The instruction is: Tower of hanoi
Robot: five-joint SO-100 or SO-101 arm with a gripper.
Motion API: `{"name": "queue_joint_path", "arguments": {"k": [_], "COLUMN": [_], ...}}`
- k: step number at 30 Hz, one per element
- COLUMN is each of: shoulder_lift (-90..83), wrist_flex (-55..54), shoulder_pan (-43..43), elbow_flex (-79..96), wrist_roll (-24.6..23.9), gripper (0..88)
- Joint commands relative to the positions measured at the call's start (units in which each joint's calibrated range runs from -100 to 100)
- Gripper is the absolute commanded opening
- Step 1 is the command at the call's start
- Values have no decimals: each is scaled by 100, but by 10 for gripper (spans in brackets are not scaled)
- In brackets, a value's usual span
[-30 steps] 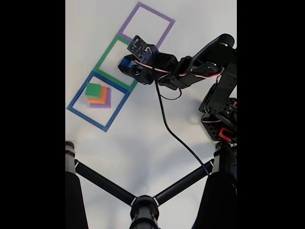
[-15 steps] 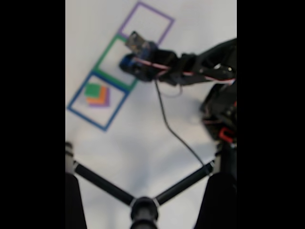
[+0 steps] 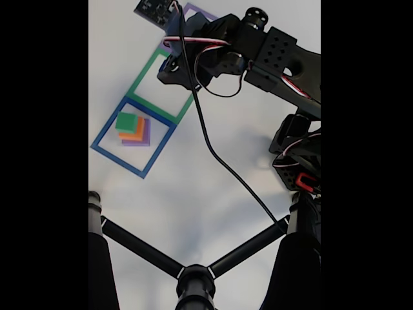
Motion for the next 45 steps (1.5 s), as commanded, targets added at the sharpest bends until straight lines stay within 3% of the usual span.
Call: {"name": "queue_joint_path", "arguments": {"k": [1, 4, 8, 10, 16, 24, 31, 45], "shoulder_lift": [-106, -82, -131, -251, -483, -106, 519, 1128], "wrist_flex": [1555, 1498, 478, -412, -3269, -5689, -6774, -7211], "shoulder_pan": [-346, -552, -842, -949, -1094, -1322, -1490, -1711], "elbow_flex": [-1890, -2017, -1290, -509, 1954, 3489, 3789, 3671], "wrist_roll": [-635, -800, -837, -617, 744, 744, 744, 744], "gripper": [8, 8, 10, 11, 11, 11, 17, 14]}}
